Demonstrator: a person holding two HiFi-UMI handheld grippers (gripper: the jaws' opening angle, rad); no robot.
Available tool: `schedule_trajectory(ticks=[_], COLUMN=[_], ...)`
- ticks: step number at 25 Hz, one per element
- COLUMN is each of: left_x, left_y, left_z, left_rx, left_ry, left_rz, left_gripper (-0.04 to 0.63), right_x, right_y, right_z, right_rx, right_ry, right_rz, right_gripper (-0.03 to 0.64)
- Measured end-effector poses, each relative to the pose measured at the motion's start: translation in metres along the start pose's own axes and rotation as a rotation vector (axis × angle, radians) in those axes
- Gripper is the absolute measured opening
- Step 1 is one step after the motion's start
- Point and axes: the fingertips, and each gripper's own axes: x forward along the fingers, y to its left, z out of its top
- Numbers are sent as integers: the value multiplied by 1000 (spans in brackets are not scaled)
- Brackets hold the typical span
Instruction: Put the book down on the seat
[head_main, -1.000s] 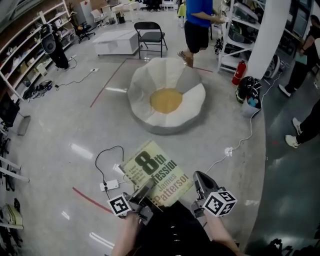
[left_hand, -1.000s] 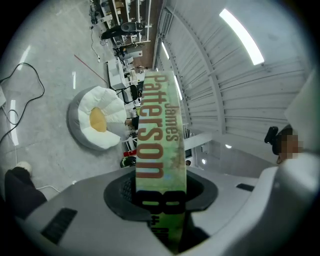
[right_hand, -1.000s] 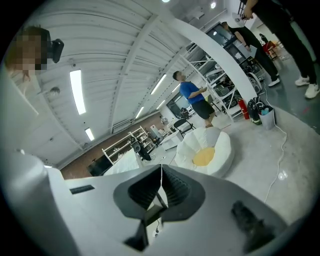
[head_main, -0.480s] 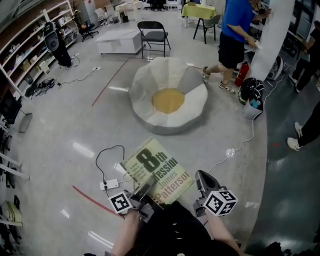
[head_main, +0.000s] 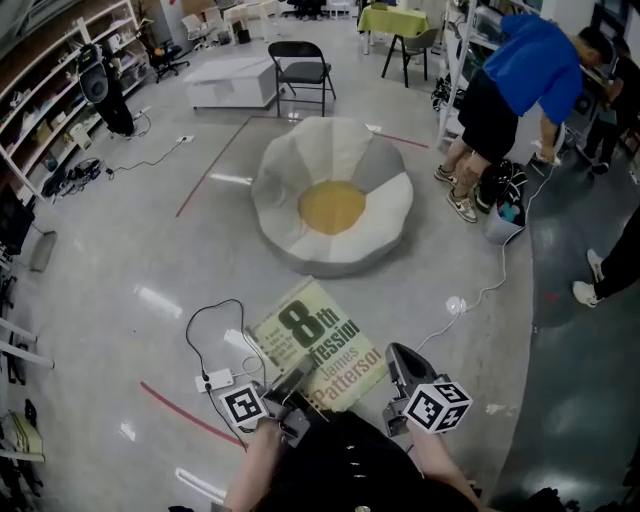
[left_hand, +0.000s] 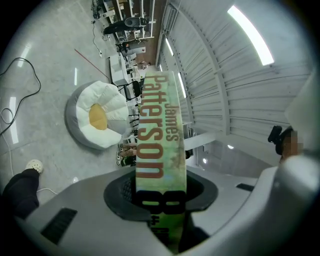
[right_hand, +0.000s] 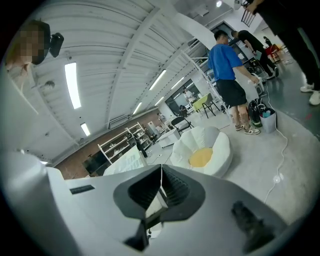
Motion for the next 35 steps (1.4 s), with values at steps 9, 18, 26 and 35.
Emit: schedule_trajectory(ticks=[9,18,26,35], left_x=[86,133,168,175], left_y=[9,21,30,40], left_z=[93,151,175,215], left_rx=[12,15,-3,24], left_ry=[43,65,90,106], left_rz=[0,-19,-29,-17], left_gripper=[158,158,158,158], right_x=[101,161,188,234], right_y=[-22,-28,-43,-38], right_z=[70,97,117,139], right_rx=[-1,24,47,66], right_ry=[-7,-15,-25,-76], right_rz=[-19,-32,-62,-26], right_gripper=[13,14,14,13])
